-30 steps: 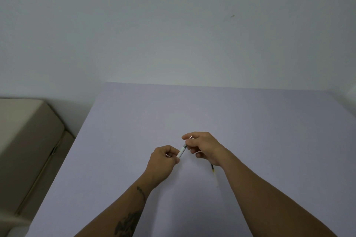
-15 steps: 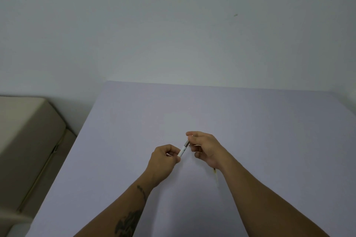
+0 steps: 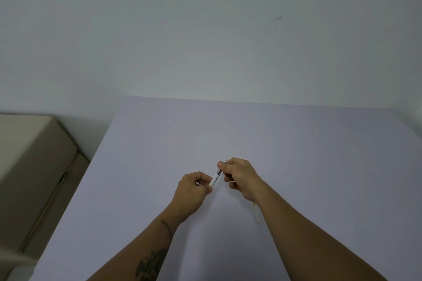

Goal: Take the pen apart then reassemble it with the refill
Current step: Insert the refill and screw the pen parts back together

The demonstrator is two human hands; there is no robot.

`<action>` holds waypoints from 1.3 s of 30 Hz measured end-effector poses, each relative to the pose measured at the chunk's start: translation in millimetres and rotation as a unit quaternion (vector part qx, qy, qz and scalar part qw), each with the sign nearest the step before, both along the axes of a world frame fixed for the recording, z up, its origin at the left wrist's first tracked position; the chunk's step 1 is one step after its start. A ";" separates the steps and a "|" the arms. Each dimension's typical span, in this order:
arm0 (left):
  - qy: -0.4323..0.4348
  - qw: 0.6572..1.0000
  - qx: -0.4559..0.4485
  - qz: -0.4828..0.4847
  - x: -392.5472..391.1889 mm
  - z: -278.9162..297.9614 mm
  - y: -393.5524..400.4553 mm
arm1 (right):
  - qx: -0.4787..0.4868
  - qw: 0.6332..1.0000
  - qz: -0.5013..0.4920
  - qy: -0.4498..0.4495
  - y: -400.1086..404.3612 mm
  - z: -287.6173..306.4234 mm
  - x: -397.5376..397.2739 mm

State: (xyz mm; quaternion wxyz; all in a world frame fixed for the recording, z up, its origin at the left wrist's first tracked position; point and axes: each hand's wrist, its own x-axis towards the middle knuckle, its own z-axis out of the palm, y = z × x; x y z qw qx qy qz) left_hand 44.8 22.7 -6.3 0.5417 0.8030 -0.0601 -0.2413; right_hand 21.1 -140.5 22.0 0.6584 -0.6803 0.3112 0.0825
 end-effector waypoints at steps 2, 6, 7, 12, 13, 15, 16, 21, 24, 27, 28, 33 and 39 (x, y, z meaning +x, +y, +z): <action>0.000 1.000 0.002 0.004 -0.1 0.0 0.1 | 0.031 0.999 0.009 0.003 -1.7 2.8 -1.1; 0.001 1.000 0.001 0.007 -1.4 -0.3 0.3 | 0.077 0.997 0.015 0.001 -6.7 3.9 -3.5; 0.001 1.000 0.001 0.006 -2.0 -0.3 0.2 | 0.075 0.997 0.011 0.003 -6.7 3.1 -3.9; 0.004 1.000 -0.006 -0.001 -4.2 1.5 -2.1 | 0.061 0.998 -0.028 0.007 0.7 -0.9 -5.3; 0.004 1.000 -0.006 -0.002 -4.5 1.5 -2.3 | 0.049 0.998 -0.038 0.006 2.7 -2.4 -5.6; 0.003 1.000 -0.004 -0.006 -4.9 1.5 -2.7 | 0.029 0.999 -0.043 -0.003 5.6 -3.8 -6.7; 0.002 1.000 -0.003 -0.006 -4.8 1.9 -2.8 | 0.028 0.999 -0.039 -0.007 5.8 -3.0 -7.7; -0.006 1.000 0.006 0.003 -2.9 4.5 -5.0 | 0.132 0.991 -0.015 -0.008 -5.1 3.2 -11.3; -0.005 1.000 0.001 0.002 -2.4 6.5 -6.0 | 0.150 0.988 -0.012 -0.017 -8.7 3.3 -11.0; -0.008 1.000 0.002 0.000 -2.0 7.9 -7.2 | 0.139 0.990 -0.018 -0.017 -8.6 3.1 -9.3; -0.008 1.000 0.002 -0.001 -2.2 8.5 -7.7 | 0.132 0.991 -0.022 -0.016 -7.9 3.2 -8.7; -0.006 1.000 -0.006 -0.011 -0.9 9.9 -9.3 | 0.072 0.997 -0.039 -0.012 -3.8 2.5 -3.8; -0.012 1.000 0.008 -0.005 0.8 8.2 -8.4 | 0.123 0.992 -0.008 -0.013 -5.9 4.5 -9.1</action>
